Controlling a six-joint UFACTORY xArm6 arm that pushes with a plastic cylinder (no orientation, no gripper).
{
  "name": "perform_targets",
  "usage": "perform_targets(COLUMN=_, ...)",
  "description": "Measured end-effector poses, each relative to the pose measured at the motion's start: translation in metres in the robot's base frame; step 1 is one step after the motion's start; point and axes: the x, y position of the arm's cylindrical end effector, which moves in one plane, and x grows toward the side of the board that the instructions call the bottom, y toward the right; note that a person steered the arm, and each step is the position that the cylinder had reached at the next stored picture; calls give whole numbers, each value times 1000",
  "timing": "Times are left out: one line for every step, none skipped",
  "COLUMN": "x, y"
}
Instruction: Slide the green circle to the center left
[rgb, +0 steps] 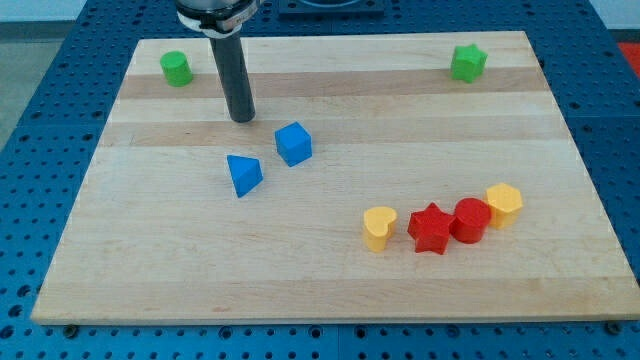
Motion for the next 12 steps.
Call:
perform_targets(x=-18, y=1)
perform_targets(x=-18, y=1)
perform_targets(x=-45, y=2)
perform_targets(x=-45, y=1)
perform_targets(x=-45, y=-5)
perform_targets(x=-45, y=-33)
perform_targets(x=-45, y=-41)
perform_targets(x=-45, y=-41)
perform_targets(x=-54, y=-82)
perform_targets(x=-57, y=-95)
perform_targets(x=-57, y=-101)
perform_targets(x=-57, y=-101)
